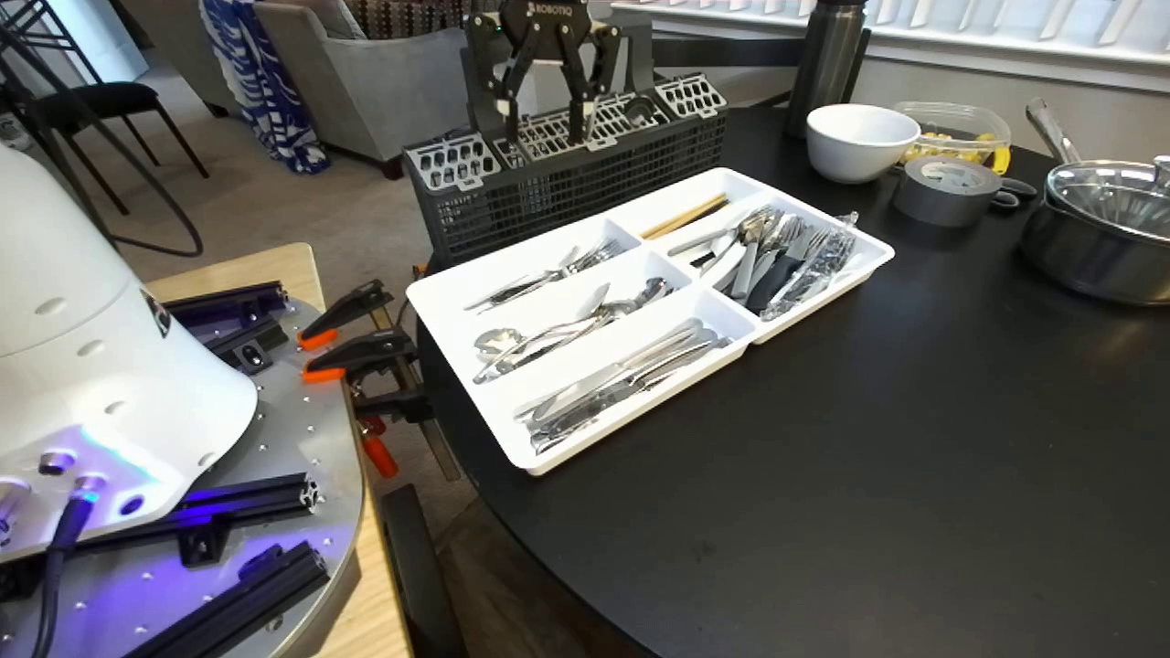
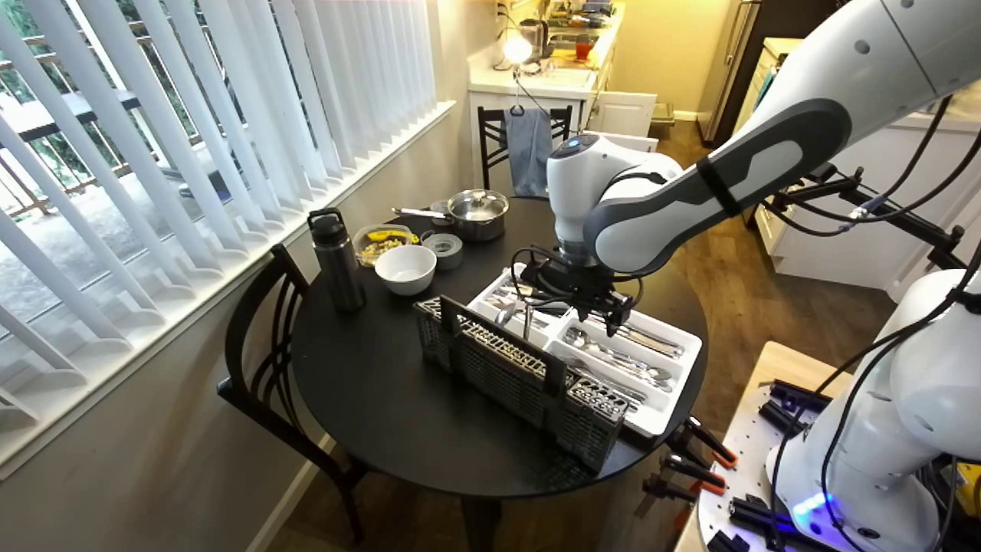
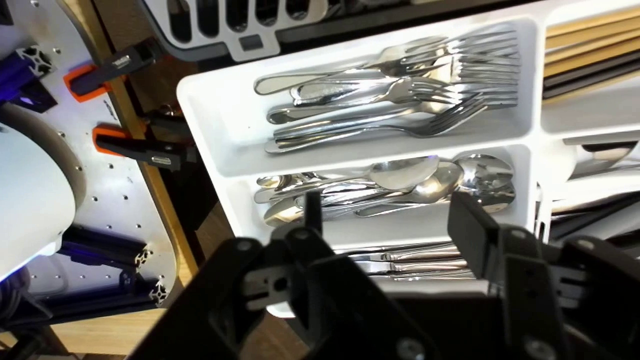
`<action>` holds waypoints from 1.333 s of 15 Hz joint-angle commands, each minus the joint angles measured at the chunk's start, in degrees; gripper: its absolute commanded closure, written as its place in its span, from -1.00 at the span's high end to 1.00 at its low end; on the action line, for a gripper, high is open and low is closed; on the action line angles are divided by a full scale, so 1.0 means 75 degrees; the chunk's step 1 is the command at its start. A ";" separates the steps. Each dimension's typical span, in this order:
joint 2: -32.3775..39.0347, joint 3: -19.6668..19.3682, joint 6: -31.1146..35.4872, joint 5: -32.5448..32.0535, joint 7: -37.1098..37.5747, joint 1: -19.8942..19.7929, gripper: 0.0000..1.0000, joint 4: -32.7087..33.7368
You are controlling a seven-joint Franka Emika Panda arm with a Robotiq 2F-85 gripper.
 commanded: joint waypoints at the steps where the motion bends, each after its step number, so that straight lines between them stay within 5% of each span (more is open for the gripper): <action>1: -0.1094 -0.0059 0.0627 -0.0034 0.0489 0.0007 0.94 -0.0635; 5: -0.1839 -0.0109 0.1550 0.0262 0.0773 -0.0139 1.00 -0.0968; 11: -0.1766 -0.0261 0.3346 0.1465 0.0339 -0.0019 1.00 -0.1294; 15: -0.1361 -0.0985 0.4184 0.3765 -0.1551 0.0760 1.00 -0.1314; 18: -0.1207 -0.2244 0.3577 0.5138 -0.3374 0.1963 1.00 -0.0975; 19: -0.1195 -0.2419 0.3332 0.5515 -0.3963 0.2036 1.00 -0.0907; 20: -0.1079 -0.2091 0.2944 0.5921 -0.4528 0.1575 1.00 -0.0753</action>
